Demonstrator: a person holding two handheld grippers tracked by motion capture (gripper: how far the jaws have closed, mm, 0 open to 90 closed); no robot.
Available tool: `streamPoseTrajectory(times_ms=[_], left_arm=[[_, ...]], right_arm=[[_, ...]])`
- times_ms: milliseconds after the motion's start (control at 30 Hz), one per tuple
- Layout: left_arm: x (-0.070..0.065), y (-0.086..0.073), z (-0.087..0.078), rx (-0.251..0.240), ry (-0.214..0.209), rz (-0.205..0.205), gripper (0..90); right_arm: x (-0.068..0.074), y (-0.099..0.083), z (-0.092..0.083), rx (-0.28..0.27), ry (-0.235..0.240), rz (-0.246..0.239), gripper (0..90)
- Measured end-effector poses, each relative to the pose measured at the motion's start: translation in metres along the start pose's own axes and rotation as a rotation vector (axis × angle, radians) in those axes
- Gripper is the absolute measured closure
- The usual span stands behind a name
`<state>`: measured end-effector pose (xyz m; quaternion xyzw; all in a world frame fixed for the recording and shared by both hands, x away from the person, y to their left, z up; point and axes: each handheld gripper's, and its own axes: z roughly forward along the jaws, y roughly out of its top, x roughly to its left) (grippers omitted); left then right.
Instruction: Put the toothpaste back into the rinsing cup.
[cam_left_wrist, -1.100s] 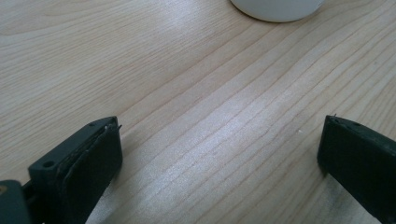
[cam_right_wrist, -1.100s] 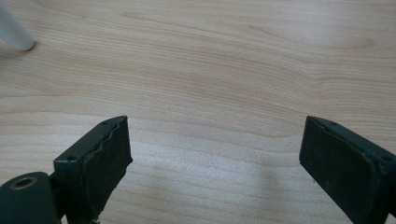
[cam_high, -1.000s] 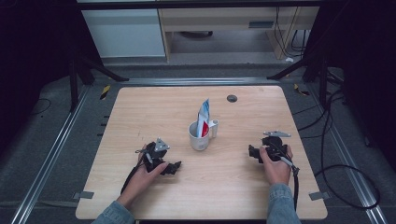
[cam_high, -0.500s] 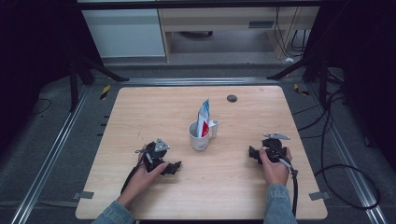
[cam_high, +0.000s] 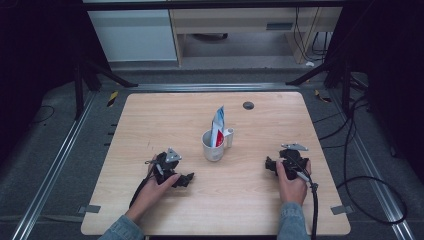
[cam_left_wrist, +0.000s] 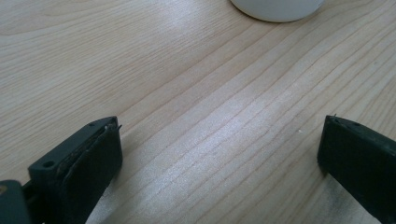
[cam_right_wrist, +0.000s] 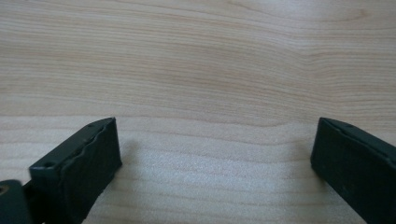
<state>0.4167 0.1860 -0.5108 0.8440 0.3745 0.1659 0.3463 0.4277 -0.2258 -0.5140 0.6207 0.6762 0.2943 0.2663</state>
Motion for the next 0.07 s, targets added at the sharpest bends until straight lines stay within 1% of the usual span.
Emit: streamPoseTrajectory(times_ms=[67], left_arm=[[-0.0001,-0.0001,0.0000,0.000,0.001,0.000,0.0]], right_arm=[[-0.0001,0.0010,0.0016,0.006,-0.012,0.010,0.3]])
